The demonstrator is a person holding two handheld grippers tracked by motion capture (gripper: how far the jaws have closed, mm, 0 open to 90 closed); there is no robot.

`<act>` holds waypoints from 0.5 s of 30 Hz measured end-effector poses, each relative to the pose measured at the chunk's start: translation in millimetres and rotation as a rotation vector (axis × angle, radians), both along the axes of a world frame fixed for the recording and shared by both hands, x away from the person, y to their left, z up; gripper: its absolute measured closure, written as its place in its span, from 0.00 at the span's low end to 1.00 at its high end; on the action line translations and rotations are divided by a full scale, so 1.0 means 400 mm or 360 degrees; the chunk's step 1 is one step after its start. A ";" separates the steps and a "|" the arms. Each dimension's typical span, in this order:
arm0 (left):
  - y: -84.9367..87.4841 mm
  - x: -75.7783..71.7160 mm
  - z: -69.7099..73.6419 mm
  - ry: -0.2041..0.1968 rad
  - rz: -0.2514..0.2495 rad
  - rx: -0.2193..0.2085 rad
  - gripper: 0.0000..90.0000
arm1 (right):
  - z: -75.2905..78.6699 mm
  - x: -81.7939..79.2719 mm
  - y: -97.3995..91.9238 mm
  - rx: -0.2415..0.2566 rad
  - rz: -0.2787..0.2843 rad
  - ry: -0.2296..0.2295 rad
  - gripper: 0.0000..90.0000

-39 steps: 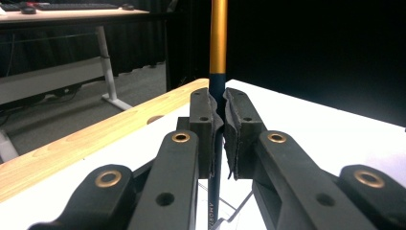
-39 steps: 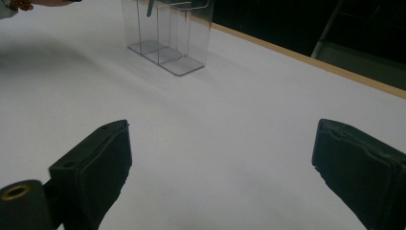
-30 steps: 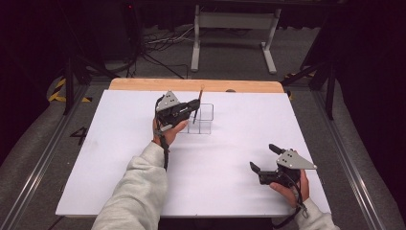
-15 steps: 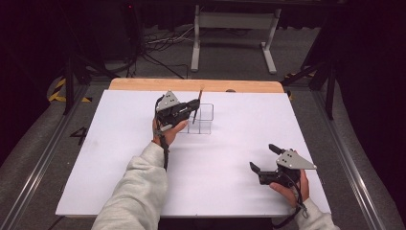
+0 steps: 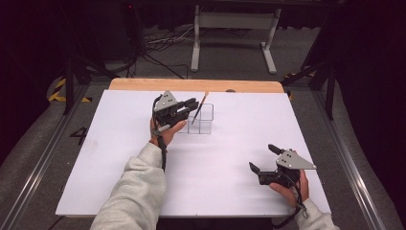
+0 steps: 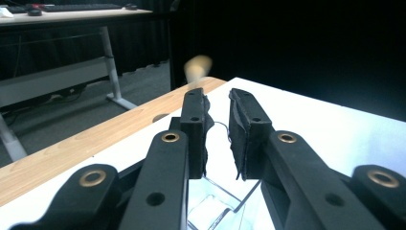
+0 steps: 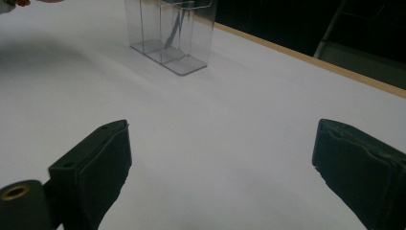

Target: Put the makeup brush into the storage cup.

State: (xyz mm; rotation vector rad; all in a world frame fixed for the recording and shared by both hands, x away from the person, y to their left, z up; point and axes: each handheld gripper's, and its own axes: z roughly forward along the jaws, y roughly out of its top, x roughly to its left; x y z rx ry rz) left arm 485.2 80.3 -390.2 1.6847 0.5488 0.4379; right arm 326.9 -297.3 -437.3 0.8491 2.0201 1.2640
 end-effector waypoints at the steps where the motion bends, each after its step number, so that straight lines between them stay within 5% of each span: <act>1: 0.001 -0.002 0.002 -0.0006 0.0002 0.0005 0.85 | 0.000 0.000 0.000 -0.0004 -0.0001 -0.0002 0.08; 15: 0.008 -0.014 0.019 -0.0061 0.0065 0.0033 0.67 | 0.000 0.000 0.000 0.0003 0.0000 0.0003 0.08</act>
